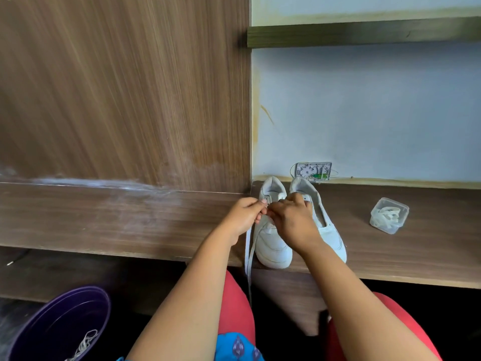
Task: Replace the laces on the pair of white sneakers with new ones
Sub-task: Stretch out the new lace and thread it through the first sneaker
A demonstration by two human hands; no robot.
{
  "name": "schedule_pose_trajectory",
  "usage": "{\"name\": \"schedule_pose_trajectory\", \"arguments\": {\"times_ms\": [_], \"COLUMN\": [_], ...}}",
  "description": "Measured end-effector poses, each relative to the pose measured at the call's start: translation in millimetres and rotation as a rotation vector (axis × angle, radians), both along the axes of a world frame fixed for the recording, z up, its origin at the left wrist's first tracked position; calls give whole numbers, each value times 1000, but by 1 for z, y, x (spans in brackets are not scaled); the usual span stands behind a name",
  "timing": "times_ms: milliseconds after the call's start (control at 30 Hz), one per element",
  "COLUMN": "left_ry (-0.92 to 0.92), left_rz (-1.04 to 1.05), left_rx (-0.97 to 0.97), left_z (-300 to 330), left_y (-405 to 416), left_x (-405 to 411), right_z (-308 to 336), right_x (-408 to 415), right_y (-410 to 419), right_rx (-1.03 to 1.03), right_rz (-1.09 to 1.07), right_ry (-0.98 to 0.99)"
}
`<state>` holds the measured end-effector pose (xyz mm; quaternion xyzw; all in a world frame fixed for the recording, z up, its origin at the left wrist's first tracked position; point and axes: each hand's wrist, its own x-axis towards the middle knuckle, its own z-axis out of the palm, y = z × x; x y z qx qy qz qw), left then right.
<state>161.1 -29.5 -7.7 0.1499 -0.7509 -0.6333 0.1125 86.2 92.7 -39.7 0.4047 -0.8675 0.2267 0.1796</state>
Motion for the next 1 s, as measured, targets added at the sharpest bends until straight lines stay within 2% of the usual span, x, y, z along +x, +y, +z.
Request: {"name": "schedule_pose_trajectory", "arguments": {"times_ms": [133,167,200,300,333,400,467,533,567,700,733,800,900,1000], "left_ry": [19,14,3,-24,-24,-13,16,45,48,4,20,67,188,319], "left_rz": [26,27,22,-15,-23,-15,26,66,69,-8,-17,40,89,30], "left_rx": [32,30,20,-13,-22,-12,61,134,132,-11,-6,85,452,741], "left_z": [2,1,0,-3,-2,0,3,6,6,5,5,10,20,26], "left_y": [-5,-6,-5,1,2,3,-2,-7,-9,-2,1,4,-1,-5], "left_x": [2,3,3,1,1,1,4,7,8,9,7,6,7,6], "right_z": [-3,-3,-3,1,1,-3,-4,-8,-9,-10,-12,-15,-26,-29], "right_x": [-26,-29,-27,-6,-1,-6,-21,-32,-34,-12,-8,-8,-16,-4], "right_y": [21,23,22,7,2,3,15,27,29,9,4,0,1,-8], "right_rx": [169,202,201,109,98,100,199,259,226,-16,-28,-51,127,143], "right_rz": [-448,-490,-435,-61,-19,-142,-367,-467,-426,130,154,26,-249,-295], "right_ry": [-232,-278,-268,-98,-45,-47,-180,-286,-301,-190,-172,-239,-281,-312]}}
